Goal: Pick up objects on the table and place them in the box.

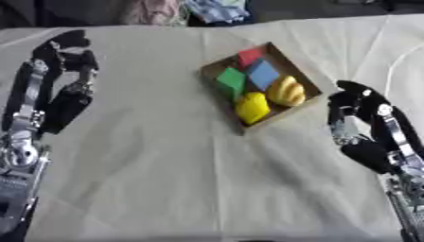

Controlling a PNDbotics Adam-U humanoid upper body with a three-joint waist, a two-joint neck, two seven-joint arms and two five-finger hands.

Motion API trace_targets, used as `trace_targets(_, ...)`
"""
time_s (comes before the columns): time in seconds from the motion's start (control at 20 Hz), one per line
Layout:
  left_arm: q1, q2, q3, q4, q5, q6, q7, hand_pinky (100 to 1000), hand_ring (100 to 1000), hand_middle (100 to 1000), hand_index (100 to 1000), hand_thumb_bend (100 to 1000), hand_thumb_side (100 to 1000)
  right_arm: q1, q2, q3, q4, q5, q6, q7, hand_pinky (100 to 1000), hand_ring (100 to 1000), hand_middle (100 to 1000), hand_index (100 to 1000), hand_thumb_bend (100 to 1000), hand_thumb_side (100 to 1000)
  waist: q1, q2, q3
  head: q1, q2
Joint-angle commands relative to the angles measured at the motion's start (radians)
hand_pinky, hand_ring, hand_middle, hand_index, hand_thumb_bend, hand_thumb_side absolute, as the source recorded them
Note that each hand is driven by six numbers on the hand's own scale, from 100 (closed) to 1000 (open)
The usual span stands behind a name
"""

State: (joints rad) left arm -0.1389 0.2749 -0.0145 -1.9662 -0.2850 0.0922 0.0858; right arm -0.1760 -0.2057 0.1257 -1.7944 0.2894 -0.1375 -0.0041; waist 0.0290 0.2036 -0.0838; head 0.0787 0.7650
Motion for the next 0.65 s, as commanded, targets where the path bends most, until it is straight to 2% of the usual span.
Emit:
trace_targets(0.05, 0.006, -0.022, 0.003, -0.002, 0.011, -0.004, 0.007, 705, 649, 728, 864, 100, 653, -0.006, -0.002, -0.011, -0.012, -0.003, 0.008, -0.032, 632, 699, 668, 862, 100, 405, -0.001, -0.004, -0.003, 0.005, 0.005)
trace_targets(0.65, 0.036, -0.071, -0.022, 0.030, 0.011, -0.016, 0.010, 708, 649, 729, 863, 100, 685, -0.001, 0.003, -0.010, -0.011, -0.019, 0.020, -0.053, 627, 691, 658, 849, 100, 409, -0.008, 0.002, -0.008, -0.008, 0.005)
